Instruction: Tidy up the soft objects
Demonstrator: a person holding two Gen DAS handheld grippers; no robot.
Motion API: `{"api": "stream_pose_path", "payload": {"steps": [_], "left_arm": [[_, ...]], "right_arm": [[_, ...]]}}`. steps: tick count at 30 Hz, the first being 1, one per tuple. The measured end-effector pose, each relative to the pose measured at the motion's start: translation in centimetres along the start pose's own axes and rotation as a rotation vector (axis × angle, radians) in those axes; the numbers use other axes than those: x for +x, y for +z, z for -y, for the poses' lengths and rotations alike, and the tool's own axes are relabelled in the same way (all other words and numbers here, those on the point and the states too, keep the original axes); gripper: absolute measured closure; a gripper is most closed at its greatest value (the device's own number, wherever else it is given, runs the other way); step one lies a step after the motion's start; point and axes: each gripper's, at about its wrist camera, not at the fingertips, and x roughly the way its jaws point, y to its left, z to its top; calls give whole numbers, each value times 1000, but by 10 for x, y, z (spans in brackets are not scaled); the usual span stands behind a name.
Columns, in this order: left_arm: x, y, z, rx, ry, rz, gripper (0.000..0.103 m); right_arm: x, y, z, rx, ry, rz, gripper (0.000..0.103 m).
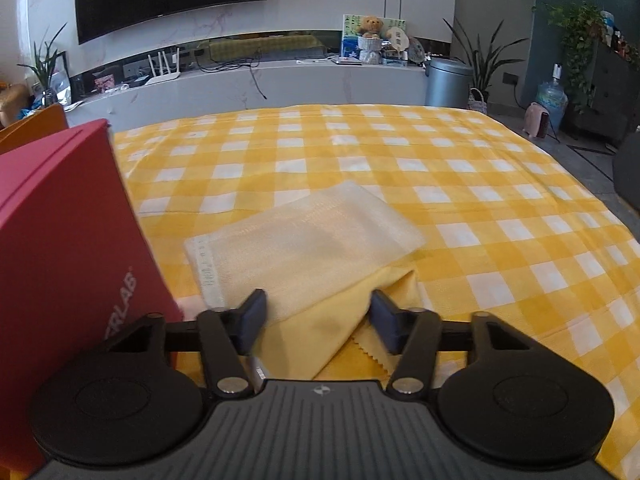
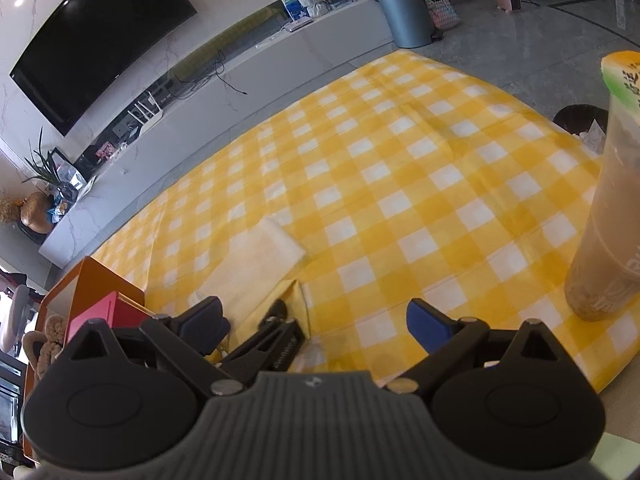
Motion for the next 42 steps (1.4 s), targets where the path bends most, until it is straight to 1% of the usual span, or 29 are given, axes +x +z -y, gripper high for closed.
{"api": "stream_pose_path", "payload": {"steps": [1,2,4,5,6,7,9,10,14,16,18,22,26,27,29,30,31,32,33,34,35,37,39,41,42], "left_arm": [[-1,0,-1,2,6,3,59],[0,0,-2,5,2,5,61],[-1,-2,-1,16,-7,13,72],[-2,-2,0,18,-6,17,74],[-3,-3,0,21,-6,22,82],[-4,-4,1,26,-8,27,89],[-6,-7,3,52,-28,30,98],[-7,-9,6,69,-38,28,100],[-17,-19,15,144,-57,33,101],[-24,-27,20,170,-85,30,103],[-32,-34,28,193,-108,27,103],[-46,-48,43,250,-127,37,103],[-52,-54,41,256,-127,39,102],[-53,-54,38,242,-129,35,102],[-55,-52,29,190,-125,21,95],[-55,-51,23,162,-118,23,89],[-56,-51,18,146,-111,29,80],[-55,-51,15,140,-104,39,75],[-54,-51,11,136,-92,52,67],[-54,-52,8,132,-79,66,63],[-53,-52,5,125,-70,76,61],[-51,-51,-2,86,-74,92,45],[-48,-50,-8,38,-110,93,43],[-44,-49,-9,33,-133,75,41],[-42,-49,-8,40,-131,71,40]], "right_arm": [[-1,0,-1,-4,11,4,6],[-3,0,-2,-8,27,9,6],[-7,2,-4,-8,56,19,6],[-8,2,-5,-7,67,22,6],[-8,2,-6,-7,73,22,6],[-8,2,-6,-9,74,21,6],[-7,1,-6,-13,56,17,6],[-6,2,-5,-14,39,18,6],[-5,3,-1,-13,-15,30,6],[-6,4,1,-5,-18,31,6],[-6,4,1,-4,-20,30,6],[-4,3,-1,-18,-27,28,6],[0,1,-2,-32,-25,18,6],[3,1,-2,-39,-21,13,6],[9,1,-5,-60,-15,2,6],[12,1,-7,-72,-14,-3,6],[16,2,-10,-86,-15,-6,6],[20,3,-13,-102,-20,-4,6],[24,4,-17,-120,-27,0,6],[28,6,-21,-137,-27,4,4],[33,8,-25,-149,-17,6,3],[43,12,-30,-159,23,-2,3],[53,13,-35,-160,43,-11,3],[62,14,-42,-181,36,-28,3],[66,14,-46,-203,29,-32,3]]}}
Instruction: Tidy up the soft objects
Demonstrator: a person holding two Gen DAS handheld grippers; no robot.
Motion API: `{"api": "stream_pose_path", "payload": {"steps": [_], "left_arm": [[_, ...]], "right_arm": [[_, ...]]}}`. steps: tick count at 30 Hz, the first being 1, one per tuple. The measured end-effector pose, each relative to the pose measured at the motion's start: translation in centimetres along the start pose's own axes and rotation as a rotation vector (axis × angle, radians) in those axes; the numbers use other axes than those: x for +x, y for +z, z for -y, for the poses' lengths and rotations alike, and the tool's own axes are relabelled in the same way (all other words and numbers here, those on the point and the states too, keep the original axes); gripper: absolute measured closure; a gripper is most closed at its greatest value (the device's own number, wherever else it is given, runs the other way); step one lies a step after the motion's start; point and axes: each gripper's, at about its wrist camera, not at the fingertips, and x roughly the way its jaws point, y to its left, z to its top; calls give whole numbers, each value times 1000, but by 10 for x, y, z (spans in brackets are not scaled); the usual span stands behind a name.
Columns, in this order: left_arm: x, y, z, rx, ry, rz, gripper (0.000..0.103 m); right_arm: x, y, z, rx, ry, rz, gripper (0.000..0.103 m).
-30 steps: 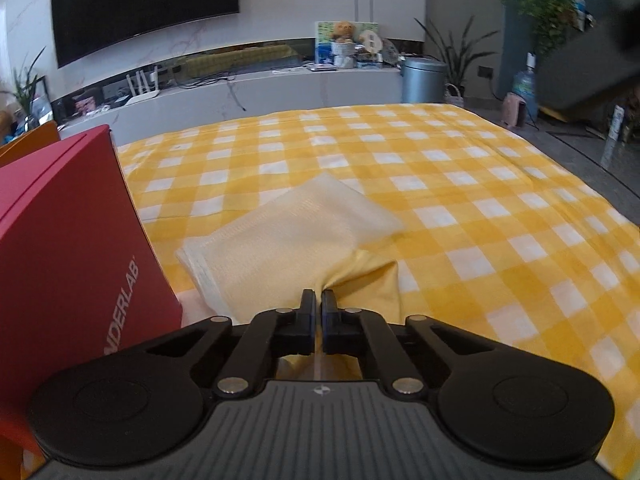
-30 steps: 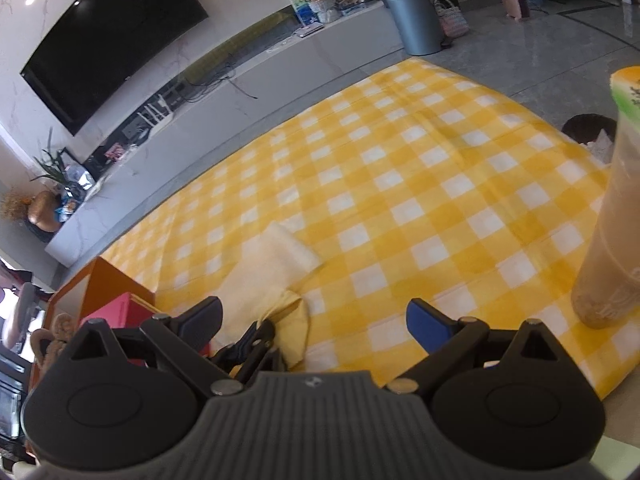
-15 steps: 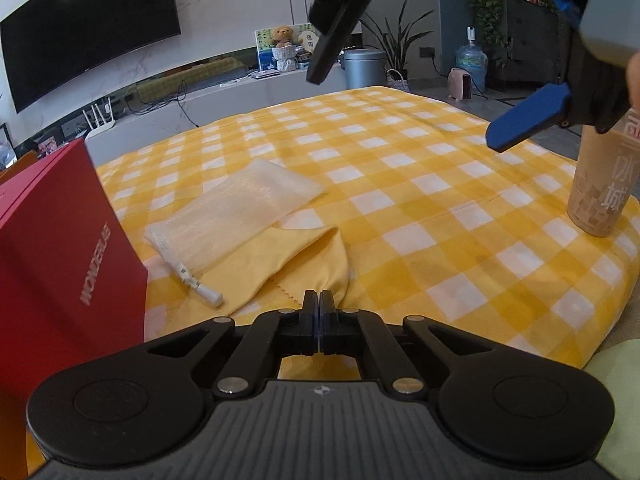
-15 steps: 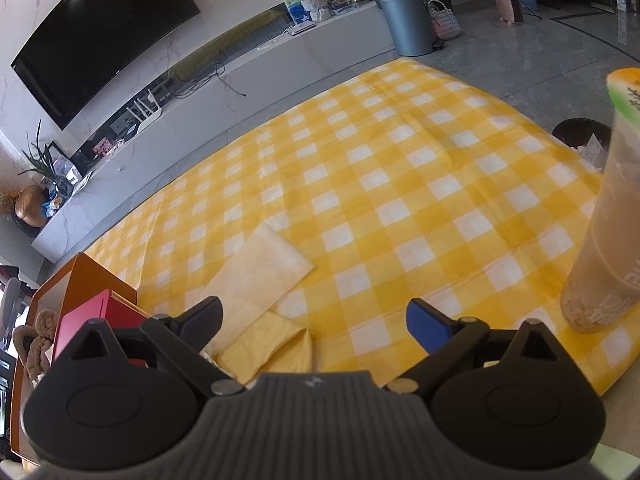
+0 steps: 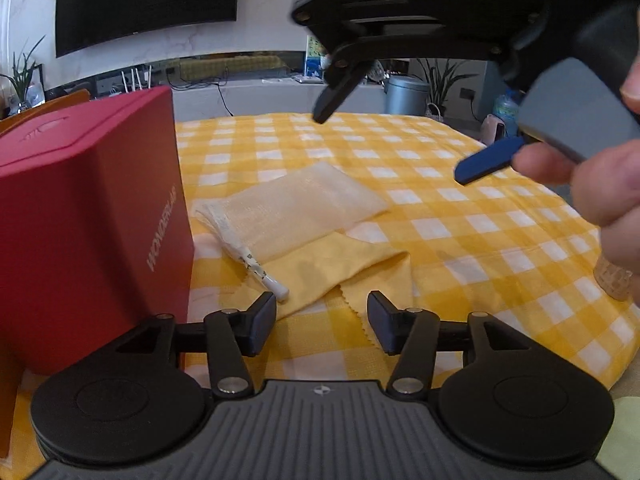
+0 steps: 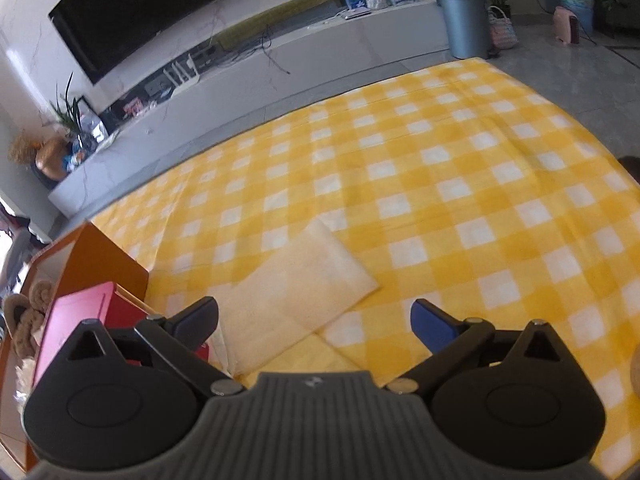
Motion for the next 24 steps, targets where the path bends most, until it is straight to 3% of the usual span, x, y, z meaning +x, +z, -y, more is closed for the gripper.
{"api": "stream_pose_path", "payload": {"steps": [7,13,18,24], "left_arm": [[1,-5,6,23,-13,13,26],[1,-9,11,50,2,26,25],[-2,-11,16,63,24,33,23],[-3,-12,18,61,20,30,23]], "right_arm": [[31,1,-26,-163,-54,-22,3],[73,-4,-40,-254,-20,-130,3],[87,-6,-36,-236,57,-177,3],[100,-6,-48,-365,-21,-180,3]]}}
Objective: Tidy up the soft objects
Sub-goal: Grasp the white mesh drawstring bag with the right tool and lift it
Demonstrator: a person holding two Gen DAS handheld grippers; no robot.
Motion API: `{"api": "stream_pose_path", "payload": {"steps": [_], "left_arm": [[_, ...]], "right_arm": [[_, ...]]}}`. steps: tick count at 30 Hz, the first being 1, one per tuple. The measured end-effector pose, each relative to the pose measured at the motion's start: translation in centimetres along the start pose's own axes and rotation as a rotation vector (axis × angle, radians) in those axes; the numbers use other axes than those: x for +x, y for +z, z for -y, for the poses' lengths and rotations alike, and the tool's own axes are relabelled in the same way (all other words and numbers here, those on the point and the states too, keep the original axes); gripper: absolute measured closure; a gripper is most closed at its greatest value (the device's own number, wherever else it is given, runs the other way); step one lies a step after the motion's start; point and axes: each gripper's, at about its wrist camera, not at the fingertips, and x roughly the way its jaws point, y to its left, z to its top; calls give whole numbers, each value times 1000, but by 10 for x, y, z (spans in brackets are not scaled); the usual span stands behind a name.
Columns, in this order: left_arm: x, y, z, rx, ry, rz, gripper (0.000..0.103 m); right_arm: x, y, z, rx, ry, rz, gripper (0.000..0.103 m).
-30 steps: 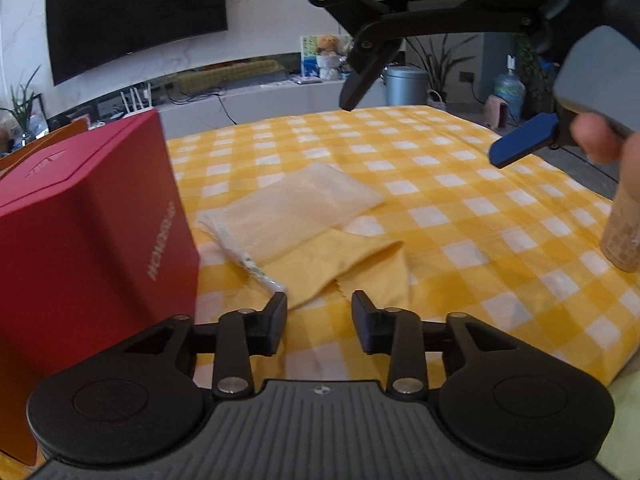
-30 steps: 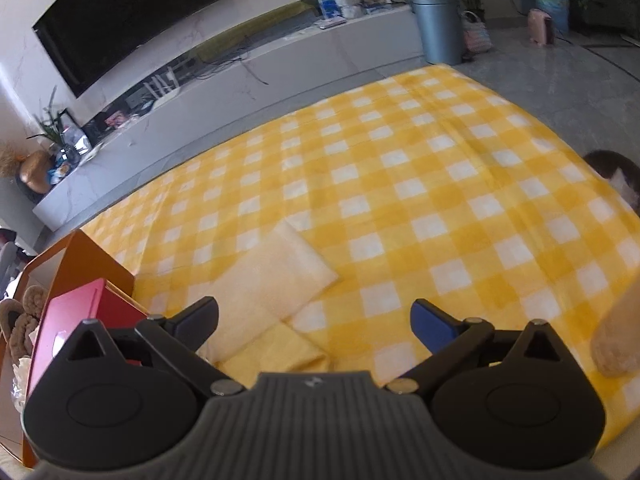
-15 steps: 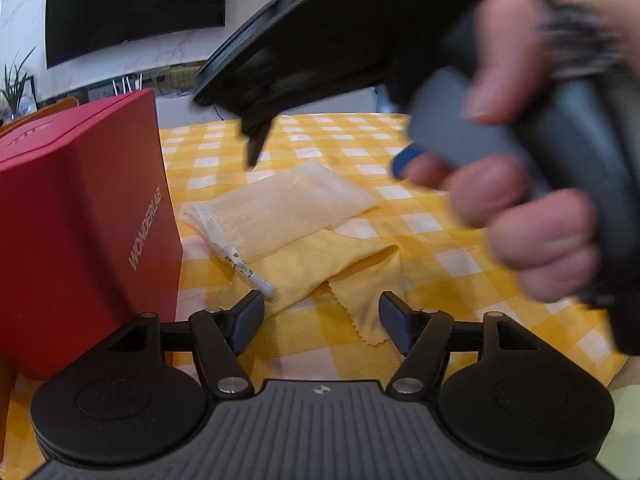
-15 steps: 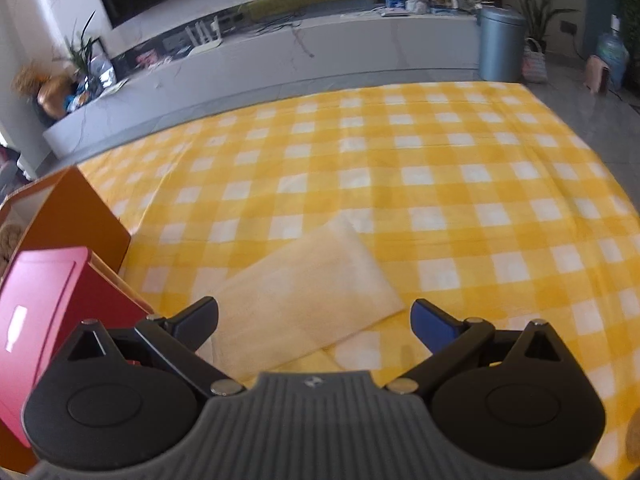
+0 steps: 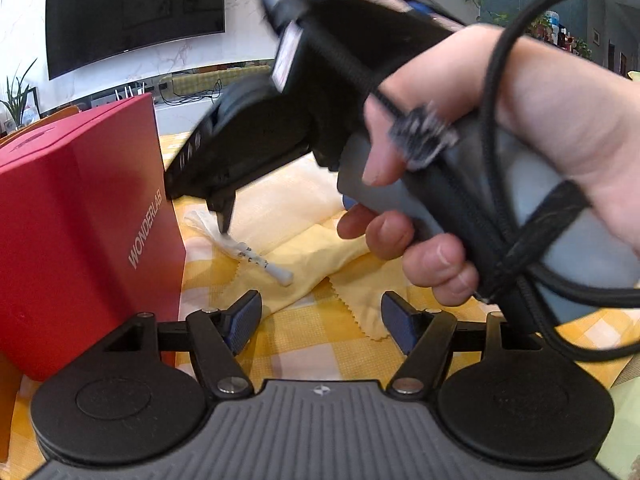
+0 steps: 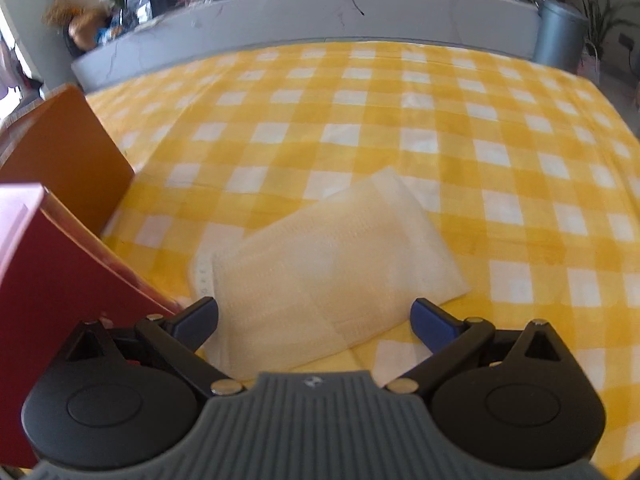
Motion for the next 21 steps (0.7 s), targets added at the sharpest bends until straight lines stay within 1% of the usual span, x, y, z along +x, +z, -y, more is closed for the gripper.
{"api": "stream_pose_path", "payload": {"steps": [3,8,10,11,12,13,14,15,16,17,19,21], "left_arm": [[-1,0,1,5,4,1,22],[-3,1,2,3,3,2,22],[-3,2,2,2,3,1,22],[-3,2,2,1,2,1,22],[-3,2,1,-2,0,0,22],[-1,2,-2,-3,-2,-1,22],[-1,2,-2,-4,-2,-1,22],[-1,2,-2,-3,-2,-1,22],[-2,2,-2,-3,-2,-1,22],[-2,2,-2,-4,-2,-1,22],[-2,2,-2,-4,-3,-2,22],[-3,2,-2,-5,-6,-4,22]], "right_arm": [[6,0,-10,-87,-50,-2,2],[5,-1,-8,-92,-53,-6,3],[5,-1,-7,-79,-60,-10,6],[3,-1,-6,-75,-67,-7,13],[2,-1,-5,-69,-78,-5,16],[0,0,-3,-59,-82,-4,24],[-3,0,0,-47,-88,-1,34],[-6,0,3,-33,-94,2,40],[-8,0,6,-21,-103,5,54],[-11,-1,10,-3,-108,8,70],[-15,-2,19,24,-147,8,93],[-18,-5,29,45,-128,4,95]]}}
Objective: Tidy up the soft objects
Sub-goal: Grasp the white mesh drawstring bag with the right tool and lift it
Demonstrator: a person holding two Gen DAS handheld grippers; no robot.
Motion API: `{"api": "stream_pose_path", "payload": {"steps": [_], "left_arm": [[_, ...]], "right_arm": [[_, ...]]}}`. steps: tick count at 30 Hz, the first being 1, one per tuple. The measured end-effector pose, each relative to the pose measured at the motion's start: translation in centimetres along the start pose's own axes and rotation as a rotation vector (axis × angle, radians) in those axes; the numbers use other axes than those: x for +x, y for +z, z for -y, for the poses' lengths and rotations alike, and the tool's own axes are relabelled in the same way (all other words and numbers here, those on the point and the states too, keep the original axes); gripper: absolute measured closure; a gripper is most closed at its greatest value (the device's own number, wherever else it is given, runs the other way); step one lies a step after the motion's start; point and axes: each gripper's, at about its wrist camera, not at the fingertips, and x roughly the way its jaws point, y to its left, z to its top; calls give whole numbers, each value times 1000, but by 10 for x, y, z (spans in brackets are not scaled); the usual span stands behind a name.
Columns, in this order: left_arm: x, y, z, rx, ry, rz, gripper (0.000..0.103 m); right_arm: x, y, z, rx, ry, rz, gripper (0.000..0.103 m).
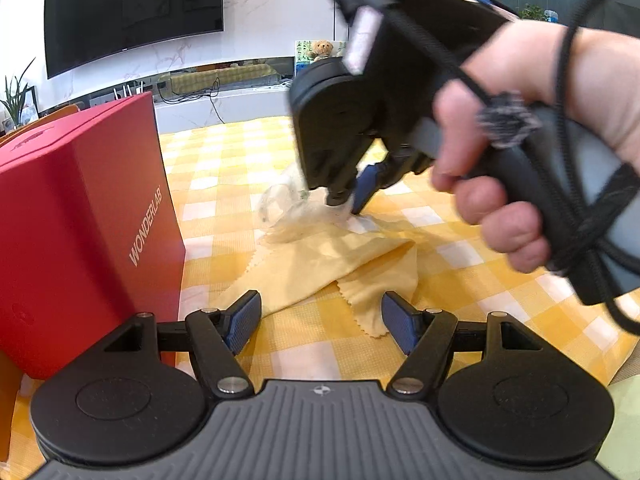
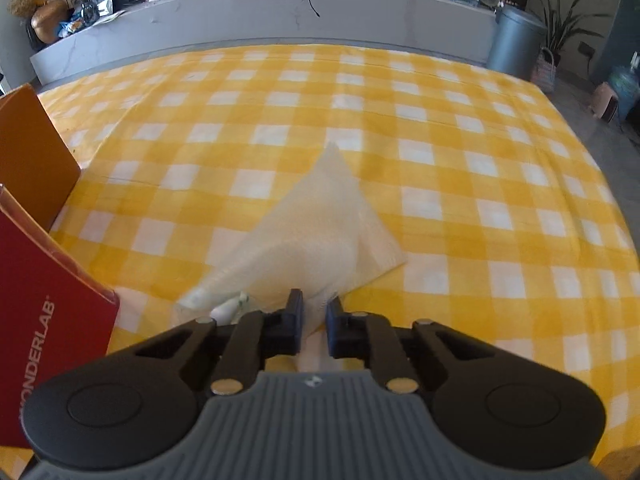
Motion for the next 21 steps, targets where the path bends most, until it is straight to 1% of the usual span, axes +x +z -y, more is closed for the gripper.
{"api": "stream_pose_path", "payload": {"steps": [1,2,4,6,8,10,12,13,14,15,16,18,19,20,21], "left_arm": [[0,0,-1,0,-2,0,22],[1,0,-2,-1,-2,-1,22],[2,1,-3,-1,-3,-2,22],[3,1,-4,-1,-3,-2,22],[3,1,-4,-1,-2,-2,22],[3,1,-4,-2,-2,-2,22],[3,1,-4,-1,-2,-1,22],[3,1,-3,-1,-2,-1,22],[3,1,-3,-1,-1,-1,22],[3,1,-3,-2,-1,-1,22],[3,1,-3,-1,0,-1,22],[5,1,-4,0,0,-1,22],[5,1,-4,1,0,0,21],[5,1,-4,1,1,0,21],[4,1,-4,1,2,1,21]], "right_arm": [[-1,-1,4,16,4,-4,100],[-2,-3,8,30,-3,-12,101],[-6,-7,12,45,-36,-33,102],[-15,-14,16,53,-92,-60,102],[-26,-23,20,36,-147,-63,102],[-36,-29,26,32,-168,-77,101],[-42,-32,32,50,-143,-105,90],[-44,-32,36,78,-136,-103,65],[-44,-31,40,117,-140,-100,34],[-44,-30,44,159,-141,-94,22],[-44,-27,48,202,-127,-87,13],[-45,-24,53,264,-74,-71,12],[-45,-22,53,281,-58,-55,5],[-43,-20,50,284,-61,-37,3],[-40,-19,45,278,-83,-21,3]]}}
